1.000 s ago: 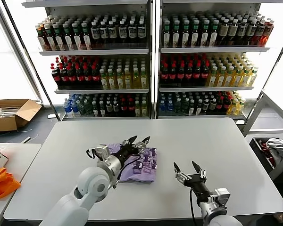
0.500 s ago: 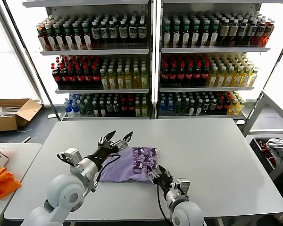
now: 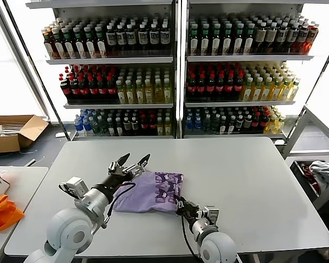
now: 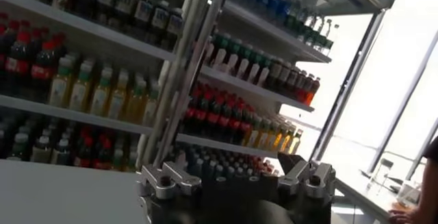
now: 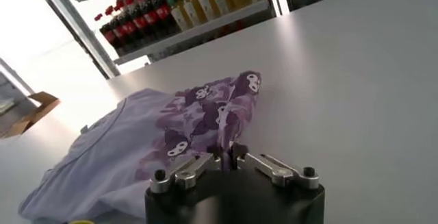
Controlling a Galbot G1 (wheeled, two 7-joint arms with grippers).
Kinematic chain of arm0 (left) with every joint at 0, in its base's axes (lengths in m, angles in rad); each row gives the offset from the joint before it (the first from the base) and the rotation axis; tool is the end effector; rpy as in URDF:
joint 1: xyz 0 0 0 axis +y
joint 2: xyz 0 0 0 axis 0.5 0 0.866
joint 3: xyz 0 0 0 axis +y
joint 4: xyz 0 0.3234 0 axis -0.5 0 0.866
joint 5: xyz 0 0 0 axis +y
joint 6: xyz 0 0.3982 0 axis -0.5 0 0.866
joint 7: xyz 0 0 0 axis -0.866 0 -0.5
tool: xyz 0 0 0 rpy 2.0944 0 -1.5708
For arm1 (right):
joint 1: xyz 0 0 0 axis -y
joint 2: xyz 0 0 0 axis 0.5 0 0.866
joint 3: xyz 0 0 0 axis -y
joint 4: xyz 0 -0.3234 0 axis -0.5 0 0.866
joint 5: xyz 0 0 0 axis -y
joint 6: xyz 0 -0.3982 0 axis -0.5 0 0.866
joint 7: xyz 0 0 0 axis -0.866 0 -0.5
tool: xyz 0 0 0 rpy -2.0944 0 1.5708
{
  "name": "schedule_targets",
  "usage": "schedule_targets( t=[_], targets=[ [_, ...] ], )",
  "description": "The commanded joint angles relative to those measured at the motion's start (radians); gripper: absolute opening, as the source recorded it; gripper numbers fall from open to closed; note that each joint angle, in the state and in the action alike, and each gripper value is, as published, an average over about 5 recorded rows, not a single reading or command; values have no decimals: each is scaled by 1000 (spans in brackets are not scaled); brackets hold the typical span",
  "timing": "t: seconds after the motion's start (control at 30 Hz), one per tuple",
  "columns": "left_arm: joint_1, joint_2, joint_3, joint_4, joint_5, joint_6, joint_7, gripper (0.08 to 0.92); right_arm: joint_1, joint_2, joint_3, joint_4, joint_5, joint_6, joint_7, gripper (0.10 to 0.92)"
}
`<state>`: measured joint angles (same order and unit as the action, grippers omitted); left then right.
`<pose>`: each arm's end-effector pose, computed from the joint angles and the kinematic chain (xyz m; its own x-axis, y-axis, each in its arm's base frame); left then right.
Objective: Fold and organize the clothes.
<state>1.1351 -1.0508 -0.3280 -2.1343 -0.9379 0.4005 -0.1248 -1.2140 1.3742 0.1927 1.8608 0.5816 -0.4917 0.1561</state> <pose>0.3177 -0.0018 -0.1571 -0.8782 0.4670 0.1032 0.3989 0.8342 -0.3808 0.3177 0.0806 -0.2864 -0.8168 -0.3860 0.4288 -0.2282 0.8988 0.3744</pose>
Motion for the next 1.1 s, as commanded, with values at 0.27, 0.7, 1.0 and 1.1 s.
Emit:
schedule_targets(
  t=[0.27, 0.7, 1.0, 1.1],
  targets=[
    [100, -31, -127, -46, 0, -3, 13, 823, -20, -317, 202, 45, -19, -85, -171, 113],
    [116, -49, -129, -54, -3, 0, 12, 822, -154, -374, 280, 200, -140, -18, -181, 172],
    [142, -35, -136, -74, -12, 1, 13, 823, -130, -322, 268, 300, -180, 62, -112, 429],
    [147, -33, -138, -75, -8, 2, 9, 823, -5, -263, 114, 249, -199, 77, -87, 516]
  ],
)
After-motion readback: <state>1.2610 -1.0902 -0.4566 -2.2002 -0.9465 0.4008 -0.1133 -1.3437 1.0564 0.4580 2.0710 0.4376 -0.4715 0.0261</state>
